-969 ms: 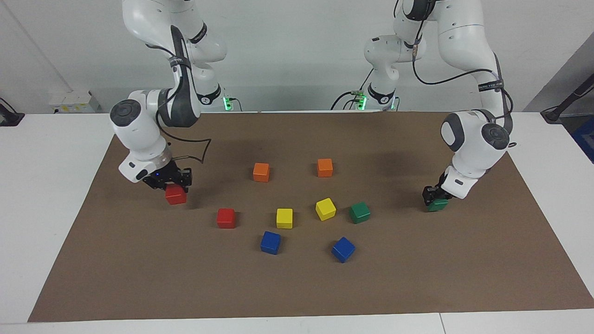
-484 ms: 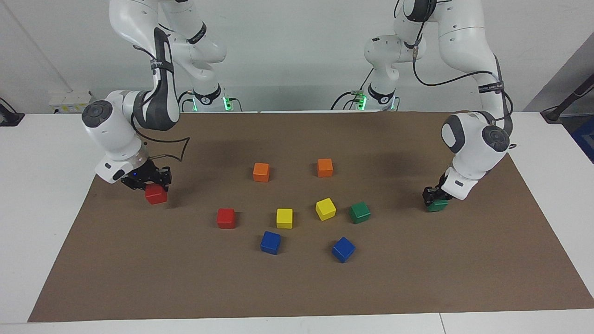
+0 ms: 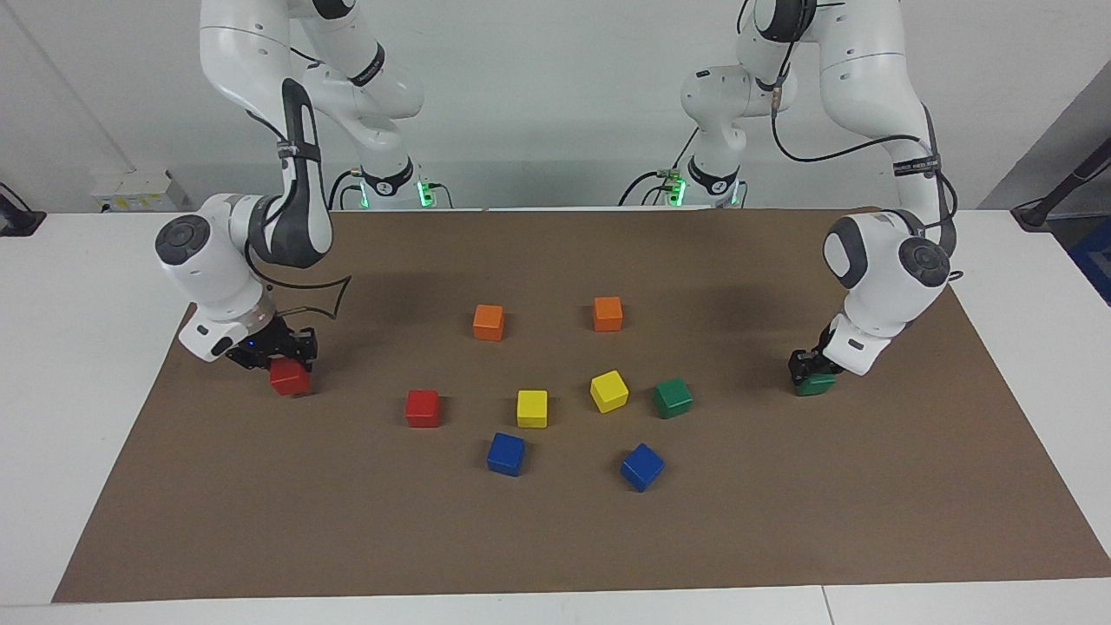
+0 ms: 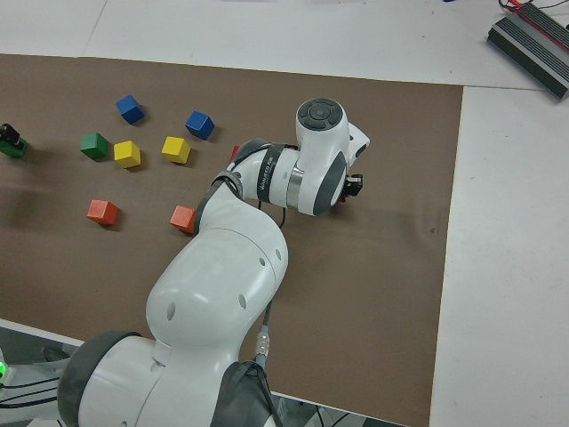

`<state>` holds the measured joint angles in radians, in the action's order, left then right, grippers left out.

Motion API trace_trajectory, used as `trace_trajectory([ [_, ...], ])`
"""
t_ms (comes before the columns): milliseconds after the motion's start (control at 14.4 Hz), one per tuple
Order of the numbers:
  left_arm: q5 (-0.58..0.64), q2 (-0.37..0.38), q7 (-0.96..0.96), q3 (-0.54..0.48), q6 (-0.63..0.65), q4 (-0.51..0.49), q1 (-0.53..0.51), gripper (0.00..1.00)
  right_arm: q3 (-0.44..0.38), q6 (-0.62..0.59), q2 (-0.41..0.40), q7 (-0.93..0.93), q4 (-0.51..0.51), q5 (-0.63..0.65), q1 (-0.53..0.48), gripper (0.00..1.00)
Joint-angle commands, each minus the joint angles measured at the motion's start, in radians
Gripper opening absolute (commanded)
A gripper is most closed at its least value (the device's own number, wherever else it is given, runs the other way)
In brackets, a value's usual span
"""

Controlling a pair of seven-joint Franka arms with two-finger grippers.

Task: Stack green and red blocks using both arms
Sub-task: 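Carry the green cube outward with the left gripper while the right gripper carries red outward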

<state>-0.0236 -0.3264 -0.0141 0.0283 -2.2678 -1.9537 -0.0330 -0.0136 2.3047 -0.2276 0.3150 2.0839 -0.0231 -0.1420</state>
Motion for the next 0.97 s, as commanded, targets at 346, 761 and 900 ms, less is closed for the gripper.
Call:
trace_trajectory([
  [346,0.004,0.003,0.002,0.004,-0.027,0.002,0.001,1.0,0.009,0.045,-0.029,-0.01,0.007,0.002,-0.014,0.0],
  [761,0.002,-0.046,-0.156,0.007,0.23,0.281,0.065,1.0,0.009,0.053,-0.033,-0.013,0.021,0.0,-0.014,0.0],
  [900,0.002,-0.054,-0.277,0.007,0.257,0.315,0.129,1.0,0.009,0.065,-0.035,-0.011,0.022,0.002,-0.013,0.01],
])
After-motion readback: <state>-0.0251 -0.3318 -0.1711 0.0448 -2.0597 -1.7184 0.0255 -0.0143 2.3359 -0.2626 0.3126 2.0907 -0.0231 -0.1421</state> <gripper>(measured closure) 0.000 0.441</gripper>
